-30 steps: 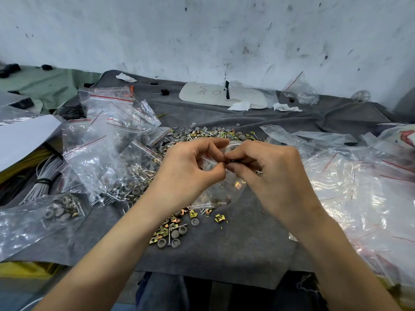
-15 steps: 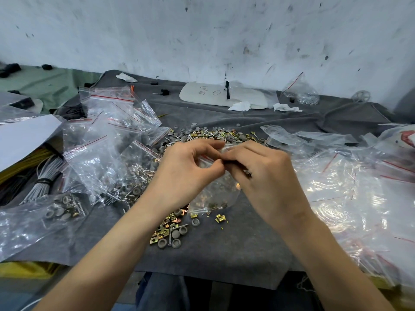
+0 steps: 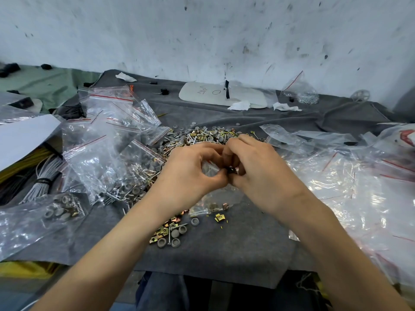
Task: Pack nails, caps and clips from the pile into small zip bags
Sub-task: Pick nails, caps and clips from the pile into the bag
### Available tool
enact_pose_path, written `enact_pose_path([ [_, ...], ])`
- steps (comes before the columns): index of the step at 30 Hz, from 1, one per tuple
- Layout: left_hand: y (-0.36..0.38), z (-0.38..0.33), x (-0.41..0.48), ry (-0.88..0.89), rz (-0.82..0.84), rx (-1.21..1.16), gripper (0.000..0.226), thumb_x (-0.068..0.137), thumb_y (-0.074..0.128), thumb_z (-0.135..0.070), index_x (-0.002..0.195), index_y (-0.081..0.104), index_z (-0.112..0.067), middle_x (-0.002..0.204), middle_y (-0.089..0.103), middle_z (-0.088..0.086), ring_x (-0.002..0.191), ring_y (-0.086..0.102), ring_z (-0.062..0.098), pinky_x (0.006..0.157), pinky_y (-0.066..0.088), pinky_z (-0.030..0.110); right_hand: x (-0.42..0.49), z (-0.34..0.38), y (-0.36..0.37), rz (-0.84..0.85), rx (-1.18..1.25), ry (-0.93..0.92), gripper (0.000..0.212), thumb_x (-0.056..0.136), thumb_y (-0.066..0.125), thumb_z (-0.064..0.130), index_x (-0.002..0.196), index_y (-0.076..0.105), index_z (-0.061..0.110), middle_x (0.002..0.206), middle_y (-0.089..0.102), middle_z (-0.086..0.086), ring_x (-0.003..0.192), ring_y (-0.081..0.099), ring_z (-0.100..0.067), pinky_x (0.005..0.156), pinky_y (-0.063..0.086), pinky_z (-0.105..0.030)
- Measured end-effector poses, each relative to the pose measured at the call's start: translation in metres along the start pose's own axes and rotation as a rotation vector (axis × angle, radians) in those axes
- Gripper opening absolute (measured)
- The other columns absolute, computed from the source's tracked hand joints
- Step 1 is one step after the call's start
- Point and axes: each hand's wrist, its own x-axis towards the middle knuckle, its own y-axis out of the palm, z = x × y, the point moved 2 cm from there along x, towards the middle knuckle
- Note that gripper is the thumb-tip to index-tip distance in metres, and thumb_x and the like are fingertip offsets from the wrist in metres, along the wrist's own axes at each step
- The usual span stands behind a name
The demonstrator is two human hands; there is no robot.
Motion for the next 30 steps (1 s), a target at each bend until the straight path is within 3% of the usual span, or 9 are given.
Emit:
enact_pose_path([
  [6, -0.002, 0.002, 0.001, -0.010, 0.032, 0.025, 0.010, 0.072, 0.073, -0.001, 0.080, 0.077, -0.007, 0.106, 0.071, -0.005, 0.076, 0.057, -0.014, 0.073, 0.036, 0.004, 0.005, -0.004, 0.000, 0.114, -0.024, 0.018, 0.030, 0.081, 0.069, 0.014, 0.083, 0.040, 0.021, 0.091, 0.043, 0.006, 0.088, 0.043, -0.015, 0.077, 0.037, -0.029],
  [9, -0.002, 0.002, 0.003, -0.004, 0.039, 0.038, 0.008, 0.071, 0.074, -0.002, 0.076, 0.076, -0.009, 0.104, 0.072, -0.006, 0.076, 0.058, -0.011, 0.071, 0.035, 0.002, 0.007, -0.005, 0.000, 0.160, -0.068, 0.001, 0.029, 0.083, 0.067, 0.016, 0.086, 0.039, 0.021, 0.094, 0.042, 0.005, 0.090, 0.040, -0.014, 0.081, 0.038, -0.030],
  [13, -0.002, 0.005, 0.003, -0.005, 0.049, -0.006, 0.002, 0.071, 0.076, -0.007, 0.072, 0.075, -0.006, 0.102, 0.072, -0.007, 0.080, 0.062, -0.006, 0.074, 0.042, 0.008, 0.007, -0.008, -0.002, 0.176, -0.046, -0.059, 0.027, 0.082, 0.069, 0.017, 0.083, 0.042, 0.020, 0.082, 0.040, 0.012, 0.082, 0.040, -0.012, 0.071, 0.030, -0.024],
  [16, -0.002, 0.006, 0.003, -0.028, 0.055, -0.046, 0.008, 0.072, 0.075, -0.001, 0.071, 0.074, -0.008, 0.100, 0.071, -0.009, 0.072, 0.059, -0.009, 0.068, 0.038, 0.006, 0.007, -0.011, -0.004, 0.164, 0.019, -0.092, 0.032, 0.078, 0.073, 0.017, 0.075, 0.042, 0.025, 0.076, 0.041, 0.015, 0.070, 0.041, -0.004, 0.062, 0.031, -0.018],
  [18, -0.002, 0.005, 0.003, -0.032, 0.062, -0.075, 0.001, 0.071, 0.074, -0.009, 0.070, 0.074, -0.009, 0.098, 0.071, -0.014, 0.063, 0.056, -0.007, 0.061, 0.037, 0.009, 0.007, -0.013, -0.003, 0.158, 0.058, -0.096, 0.038, 0.077, 0.076, 0.019, 0.071, 0.040, 0.029, 0.073, 0.044, 0.015, 0.067, 0.043, 0.002, 0.061, 0.034, -0.013],
  [22, -0.003, 0.003, 0.003, -0.063, 0.038, -0.118, 0.015, 0.065, 0.063, -0.023, 0.070, 0.074, -0.013, 0.097, 0.070, -0.019, 0.063, 0.059, 0.030, 0.057, 0.046, 0.034, 0.007, -0.018, 0.000, 0.149, 0.137, -0.077, 0.035, 0.076, 0.078, 0.022, 0.070, 0.044, 0.030, 0.071, 0.049, 0.014, 0.066, 0.047, 0.003, 0.058, 0.036, -0.013],
  [26, -0.004, 0.005, 0.005, -0.094, 0.037, -0.182, 0.012, 0.065, 0.062, -0.020, 0.067, 0.072, -0.014, 0.095, 0.071, -0.020, 0.064, 0.058, 0.028, 0.059, 0.044, 0.036, 0.006, -0.020, 0.001, 0.132, 0.264, -0.089, 0.027, 0.075, 0.080, 0.020, 0.075, 0.053, 0.018, 0.069, 0.051, 0.012, 0.060, 0.045, 0.000, 0.055, 0.036, -0.013],
  [29, -0.005, 0.008, 0.006, -0.103, 0.085, -0.233, 0.012, 0.064, 0.063, -0.019, 0.066, 0.070, -0.010, 0.093, 0.071, -0.021, 0.070, 0.059, 0.017, 0.064, 0.045, 0.036, 0.005, -0.021, 0.003, 0.137, 0.333, -0.094, 0.029, 0.073, 0.081, 0.018, 0.076, 0.053, 0.019, 0.069, 0.053, 0.012, 0.059, 0.045, -0.001, 0.056, 0.036, -0.013],
  [30, -0.005, 0.008, 0.006, -0.104, 0.086, -0.234, 0.016, 0.062, 0.063, -0.022, 0.066, 0.070, -0.008, 0.092, 0.071, -0.022, 0.070, 0.060, 0.021, 0.067, 0.048, 0.038, 0.005, -0.022, 0.004, 0.135, 0.341, -0.096, 0.029, 0.073, 0.081, 0.018, 0.076, 0.052, 0.020, 0.070, 0.053, 0.012, 0.059, 0.046, -0.001, 0.057, 0.036, -0.014],
])
